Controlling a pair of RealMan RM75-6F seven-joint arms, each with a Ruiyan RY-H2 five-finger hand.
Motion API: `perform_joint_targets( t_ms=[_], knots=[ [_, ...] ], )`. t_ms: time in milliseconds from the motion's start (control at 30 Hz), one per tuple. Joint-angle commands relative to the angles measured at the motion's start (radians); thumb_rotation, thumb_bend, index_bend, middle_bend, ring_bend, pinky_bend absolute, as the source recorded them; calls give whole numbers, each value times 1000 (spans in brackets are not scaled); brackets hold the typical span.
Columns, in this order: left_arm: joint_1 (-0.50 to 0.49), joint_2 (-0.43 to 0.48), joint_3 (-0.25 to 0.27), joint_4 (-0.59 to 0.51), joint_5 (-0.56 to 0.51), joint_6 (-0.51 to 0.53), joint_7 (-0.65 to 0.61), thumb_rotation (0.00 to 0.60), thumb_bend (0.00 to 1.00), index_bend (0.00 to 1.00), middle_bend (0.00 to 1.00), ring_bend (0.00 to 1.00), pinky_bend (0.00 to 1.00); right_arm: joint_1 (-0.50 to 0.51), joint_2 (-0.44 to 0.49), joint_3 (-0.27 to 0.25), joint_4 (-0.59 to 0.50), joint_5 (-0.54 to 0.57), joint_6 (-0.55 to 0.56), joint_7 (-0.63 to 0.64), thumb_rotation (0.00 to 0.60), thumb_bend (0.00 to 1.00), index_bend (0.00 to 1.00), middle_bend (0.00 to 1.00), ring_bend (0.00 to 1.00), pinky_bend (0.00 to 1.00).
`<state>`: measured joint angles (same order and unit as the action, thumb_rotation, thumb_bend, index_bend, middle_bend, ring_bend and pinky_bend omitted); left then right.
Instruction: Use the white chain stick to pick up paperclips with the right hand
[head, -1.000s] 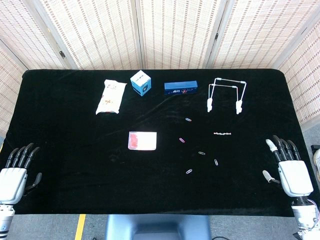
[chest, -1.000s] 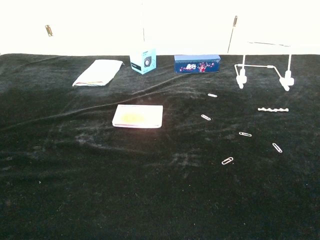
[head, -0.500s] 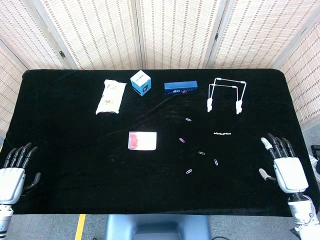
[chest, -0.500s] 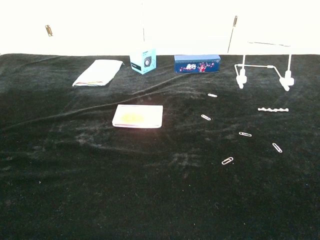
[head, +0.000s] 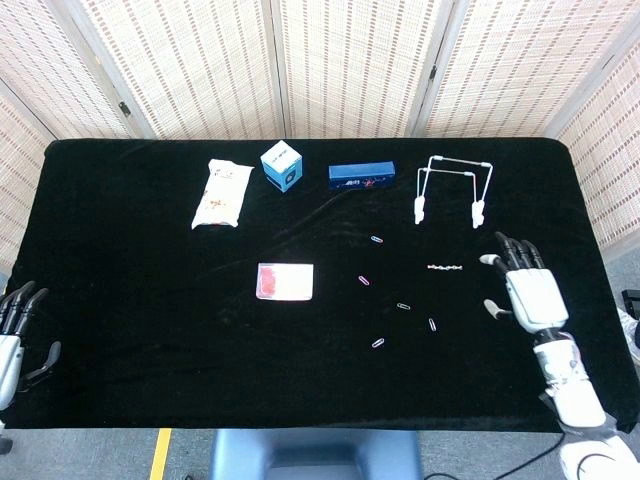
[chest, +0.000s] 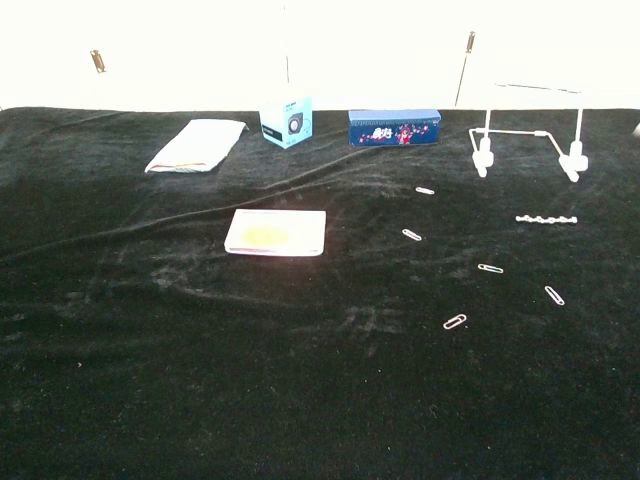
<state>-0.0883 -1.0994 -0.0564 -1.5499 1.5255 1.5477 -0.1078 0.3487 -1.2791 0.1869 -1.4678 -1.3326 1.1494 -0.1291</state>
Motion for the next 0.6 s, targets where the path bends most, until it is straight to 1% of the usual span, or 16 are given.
perform_joint_targets(
  t_ms=[33,233,400,600],
  knots=[
    [2,8,-1,9,6,3,-28,600,496,0,0,0,7,68,-107,12,128,40,-76,-18,600,257,298,0,0,0],
    [-4,18,0,22,14,-5,-74,600,496,0,0,0,6,136,-204,20,255,56,-134,-28,600,316,345,0,0,0],
    [-6,30,5,32,29,-5,-130,600,496,0,0,0,6,177,-247,34,302,101,-184,-53,600,402,378,0,0,0],
    [-7,33,8,41,38,-1,-155,600,497,0,0,0,6,211,-276,41,347,142,-220,-94,600,408,395,0,0,0]
  ],
)
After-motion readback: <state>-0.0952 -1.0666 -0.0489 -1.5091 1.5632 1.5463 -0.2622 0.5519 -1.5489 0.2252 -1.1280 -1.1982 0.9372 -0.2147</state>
